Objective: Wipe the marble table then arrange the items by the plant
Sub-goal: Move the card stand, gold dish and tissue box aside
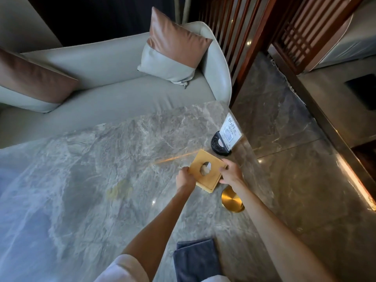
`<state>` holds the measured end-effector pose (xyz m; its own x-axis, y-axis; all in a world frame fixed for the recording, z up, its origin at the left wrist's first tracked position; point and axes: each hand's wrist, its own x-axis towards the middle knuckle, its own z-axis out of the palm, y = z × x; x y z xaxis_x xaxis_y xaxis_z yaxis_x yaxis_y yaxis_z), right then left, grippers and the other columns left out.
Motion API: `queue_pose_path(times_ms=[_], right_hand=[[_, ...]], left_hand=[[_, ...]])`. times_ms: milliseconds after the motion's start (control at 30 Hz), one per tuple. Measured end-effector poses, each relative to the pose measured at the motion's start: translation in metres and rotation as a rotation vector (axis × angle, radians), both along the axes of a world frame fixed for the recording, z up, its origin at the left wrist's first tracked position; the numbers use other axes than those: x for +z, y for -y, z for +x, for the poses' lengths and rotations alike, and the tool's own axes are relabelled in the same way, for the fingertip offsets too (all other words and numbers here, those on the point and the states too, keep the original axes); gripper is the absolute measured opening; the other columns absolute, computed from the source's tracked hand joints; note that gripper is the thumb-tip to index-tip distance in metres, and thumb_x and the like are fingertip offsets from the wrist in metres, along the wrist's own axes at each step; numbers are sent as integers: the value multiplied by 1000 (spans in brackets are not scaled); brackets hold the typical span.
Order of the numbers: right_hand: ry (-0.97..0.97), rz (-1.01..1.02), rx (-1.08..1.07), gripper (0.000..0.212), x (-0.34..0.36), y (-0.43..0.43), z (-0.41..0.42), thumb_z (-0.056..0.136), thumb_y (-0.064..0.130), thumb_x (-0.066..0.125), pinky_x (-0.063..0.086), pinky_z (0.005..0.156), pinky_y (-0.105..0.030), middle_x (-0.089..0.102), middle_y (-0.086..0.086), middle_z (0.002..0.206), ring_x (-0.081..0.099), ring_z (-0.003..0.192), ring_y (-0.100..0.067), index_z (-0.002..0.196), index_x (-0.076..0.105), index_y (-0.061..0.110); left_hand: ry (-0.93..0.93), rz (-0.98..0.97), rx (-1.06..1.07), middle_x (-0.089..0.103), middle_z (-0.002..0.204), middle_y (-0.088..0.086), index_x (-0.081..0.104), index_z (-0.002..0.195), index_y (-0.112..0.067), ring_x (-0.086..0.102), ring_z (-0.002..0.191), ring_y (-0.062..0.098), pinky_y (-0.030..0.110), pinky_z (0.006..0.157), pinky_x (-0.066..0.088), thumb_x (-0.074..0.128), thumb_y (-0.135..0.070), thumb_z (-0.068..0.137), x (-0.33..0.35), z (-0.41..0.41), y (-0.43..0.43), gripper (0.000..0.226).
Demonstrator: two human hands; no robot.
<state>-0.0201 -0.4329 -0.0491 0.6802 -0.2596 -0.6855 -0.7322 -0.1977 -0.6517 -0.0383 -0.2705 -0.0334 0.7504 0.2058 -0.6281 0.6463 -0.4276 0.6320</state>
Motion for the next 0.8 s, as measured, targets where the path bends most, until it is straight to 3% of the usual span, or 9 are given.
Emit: queue_pose_path(times_ms=[200, 300, 533, 567, 633, 700, 733, 800], right_hand=[[-8, 37, 11, 49, -7, 8, 5, 94, 0, 55, 59, 81, -51, 49, -12, 141, 50, 126, -38, 140, 48, 15], [-5, 55, 24, 50, -11, 11, 5, 94, 1, 56, 59, 80, -51, 49, -13, 142, 51, 126, -38, 140, 48, 16], [66, 46, 67, 56, -14, 12, -3, 96, 7, 55, 59, 84, -48, 38, -11, 152, 48, 131, -35, 148, 37, 19], [70, 53, 56, 60, -15, 12, -5, 96, 8, 55, 58, 84, -49, 36, -10, 154, 47, 132, -35, 150, 32, 23], [77, 75, 27, 70, -13, 12, -9, 96, 15, 58, 56, 89, -51, 30, -6, 157, 44, 135, -34, 152, 21, 33], [118, -11, 99, 72, -9, 15, -18, 95, 27, 58, 44, 105, -54, 26, 0, 158, 35, 141, -30, 152, 16, 38], [149, -68, 139, 69, -5, 16, -25, 95, 32, 57, 37, 111, -53, 27, 1, 158, 33, 143, -26, 152, 18, 36], [213, -104, 116, 60, 5, 14, -46, 96, 32, 53, 36, 113, -47, 36, -2, 155, 40, 139, -22, 151, 28, 28]], left_hand=[[3, 11, 10, 65, 86, 16, 63, 95, -4, 59, 76, 29, 36, 63, 48, 35, 5, 78, -7, 6, 4, 35], [12, 23, 7, 65, 86, 15, 62, 92, -6, 60, 77, 30, 36, 63, 48, 35, 5, 79, -9, 5, 6, 31], [29, 33, -17, 67, 103, 15, 61, 113, -6, 63, 95, 33, 41, 76, 54, 38, -2, 86, -14, 1, 4, 35], [31, 27, -27, 65, 112, 11, 56, 123, -8, 62, 101, 32, 42, 83, 54, 40, -3, 88, -15, 1, 4, 39], [14, -50, -23, 49, 124, -1, 28, 147, -13, 54, 116, 30, 40, 95, 49, 45, -7, 92, -10, -5, 3, 58], [10, -139, -5, 40, 141, 6, 9, 151, -21, 47, 127, 33, 46, 103, 45, 50, -17, 93, -9, -15, -1, 71], [12, -153, -7, 35, 149, 9, 12, 150, -25, 45, 130, 34, 50, 104, 45, 51, -22, 93, -10, -22, -5, 70], [7, -175, 13, 41, 145, 13, 26, 145, -20, 49, 127, 32, 53, 102, 46, 51, -25, 93, -13, -42, -16, 58]])
